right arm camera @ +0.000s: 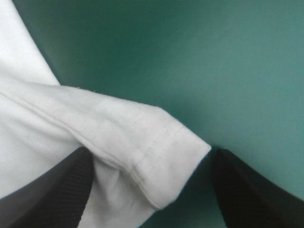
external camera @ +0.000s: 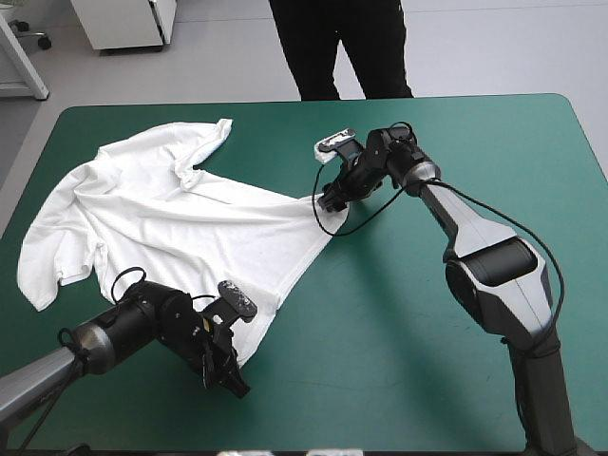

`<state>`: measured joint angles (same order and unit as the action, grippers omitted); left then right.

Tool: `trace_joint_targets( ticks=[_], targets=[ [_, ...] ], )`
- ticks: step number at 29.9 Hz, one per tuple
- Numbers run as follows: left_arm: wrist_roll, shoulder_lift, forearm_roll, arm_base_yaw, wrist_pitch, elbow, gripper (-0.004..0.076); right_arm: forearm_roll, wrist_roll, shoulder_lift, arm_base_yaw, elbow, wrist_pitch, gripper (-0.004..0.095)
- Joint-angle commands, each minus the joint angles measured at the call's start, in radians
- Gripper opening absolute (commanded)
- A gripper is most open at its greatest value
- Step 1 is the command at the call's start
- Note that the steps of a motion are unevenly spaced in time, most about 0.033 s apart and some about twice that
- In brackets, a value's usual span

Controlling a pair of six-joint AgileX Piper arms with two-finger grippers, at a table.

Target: Fold the cloth

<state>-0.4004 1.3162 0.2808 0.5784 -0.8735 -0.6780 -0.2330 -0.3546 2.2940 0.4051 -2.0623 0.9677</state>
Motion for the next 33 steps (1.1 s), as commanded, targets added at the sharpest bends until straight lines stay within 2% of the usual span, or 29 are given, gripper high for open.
trace_joint_targets(
  ticks=[1,2,5,11,15,20,25,33],
  targets=[
    [0.015,-0.010,0.044,0.007,-0.047,-0.007,-0.0009,0.004,0.002,-0.022,-0.005,-0.017,0.001,0.0634],
    [0.015,-0.010,0.044,0.007,-0.047,-0.007,-0.0009,0.004,0.002,-0.020,-0.005,-0.017,0.007,0.0602],
    [0.015,-0.010,0.044,0.007,-0.047,-0.007,-0.0009,0.002,0.002,-0.010,-0.005,-0.017,0.018,0.0417],
    [0.018,-0.010,0.044,0.007,-0.032,-0.007,-0.0009,-0.021,-0.016,-0.004,-0.005,-0.017,0.018,-0.0022],
    [0.046,-0.015,0.039,0.007,-0.001,-0.015,-0.0009,-0.044,-0.007,-0.005,-0.005,-0.017,0.025,-0.0017],
    [0.157,-0.077,-0.024,0.007,-0.054,-0.118,-0.0009,-0.011,0.005,-0.064,-0.005,-0.017,0.052,-0.0017],
    [0.291,-0.177,-0.150,0.007,-0.083,-0.319,-0.0009,0.013,0.034,-0.189,-0.027,-0.017,0.074,-0.0017],
    [0.306,-0.219,-0.273,0.007,-0.099,-0.694,-0.0009,0.018,0.084,-0.455,-0.088,-0.017,0.093,-0.0017]
  ],
)
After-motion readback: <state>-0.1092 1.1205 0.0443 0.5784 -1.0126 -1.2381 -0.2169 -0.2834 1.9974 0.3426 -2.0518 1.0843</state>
